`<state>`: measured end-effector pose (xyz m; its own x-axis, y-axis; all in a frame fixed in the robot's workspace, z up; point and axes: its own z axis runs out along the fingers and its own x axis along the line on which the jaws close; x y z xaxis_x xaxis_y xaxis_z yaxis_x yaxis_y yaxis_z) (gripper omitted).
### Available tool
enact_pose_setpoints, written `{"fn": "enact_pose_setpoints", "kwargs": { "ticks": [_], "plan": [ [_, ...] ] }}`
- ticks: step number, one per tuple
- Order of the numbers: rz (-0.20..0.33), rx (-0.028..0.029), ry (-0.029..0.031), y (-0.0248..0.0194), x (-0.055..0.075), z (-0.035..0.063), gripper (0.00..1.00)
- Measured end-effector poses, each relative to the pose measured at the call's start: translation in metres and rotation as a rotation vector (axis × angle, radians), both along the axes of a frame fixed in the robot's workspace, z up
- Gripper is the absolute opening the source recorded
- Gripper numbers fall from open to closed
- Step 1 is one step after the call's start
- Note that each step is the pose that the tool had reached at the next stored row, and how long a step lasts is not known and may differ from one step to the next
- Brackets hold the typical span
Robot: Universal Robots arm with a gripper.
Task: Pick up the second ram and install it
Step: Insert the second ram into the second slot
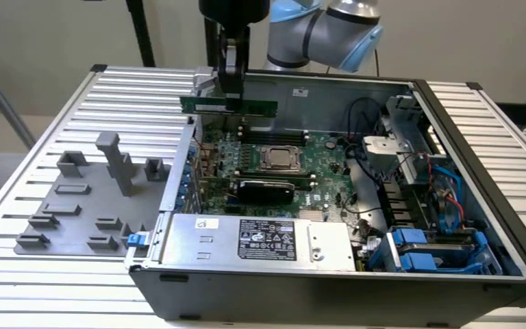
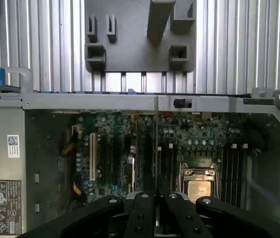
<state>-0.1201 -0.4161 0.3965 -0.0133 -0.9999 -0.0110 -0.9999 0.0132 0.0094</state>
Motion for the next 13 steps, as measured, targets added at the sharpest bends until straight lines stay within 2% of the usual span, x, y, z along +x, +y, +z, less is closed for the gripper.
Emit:
{"fn": "enact_pose_setpoints", "kwargs": {
  "ticks": [13],
  "plan": [
    [0.000, 0.0000, 0.0000, 0.0358, 0.044, -0.0236, 0.00]
  ]
}}
